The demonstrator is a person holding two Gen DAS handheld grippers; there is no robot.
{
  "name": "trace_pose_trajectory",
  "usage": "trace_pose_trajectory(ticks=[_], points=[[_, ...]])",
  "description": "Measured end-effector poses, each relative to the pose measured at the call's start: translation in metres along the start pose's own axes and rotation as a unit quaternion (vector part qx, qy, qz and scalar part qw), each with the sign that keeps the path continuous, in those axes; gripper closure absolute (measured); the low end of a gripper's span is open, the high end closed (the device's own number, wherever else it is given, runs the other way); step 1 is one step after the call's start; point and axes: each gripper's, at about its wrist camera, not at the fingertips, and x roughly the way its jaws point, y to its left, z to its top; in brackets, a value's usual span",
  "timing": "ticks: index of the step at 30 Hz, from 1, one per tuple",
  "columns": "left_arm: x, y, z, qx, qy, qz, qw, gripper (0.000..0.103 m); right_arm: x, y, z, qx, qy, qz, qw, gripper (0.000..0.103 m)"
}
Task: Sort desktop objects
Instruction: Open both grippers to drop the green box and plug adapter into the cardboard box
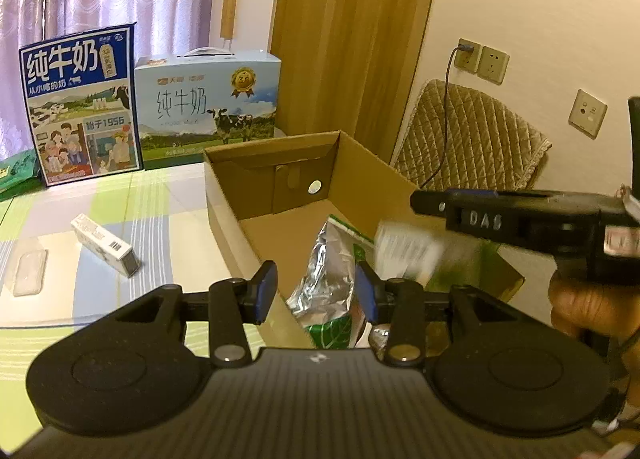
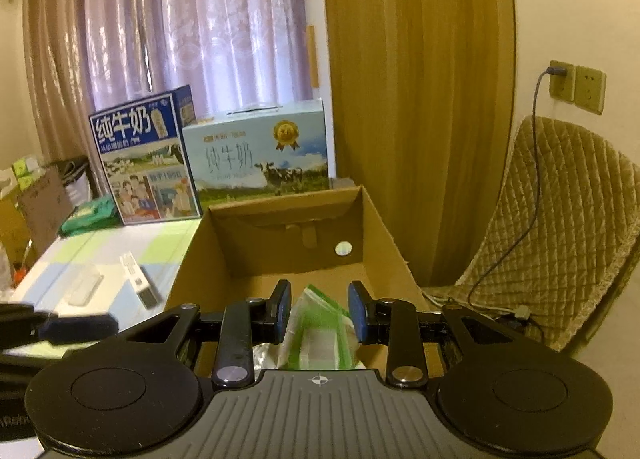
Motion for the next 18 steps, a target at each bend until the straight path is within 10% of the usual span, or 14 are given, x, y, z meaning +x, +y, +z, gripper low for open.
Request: trace_pose_trajectory(ticks=[18], points=[[-0.038,0.034,-0.023,-0.031,-0.003,0.028,0.9991,0.052,-0.046,-0.003,-0.028,0.044,0.013,-0.006,0.999,0.031]])
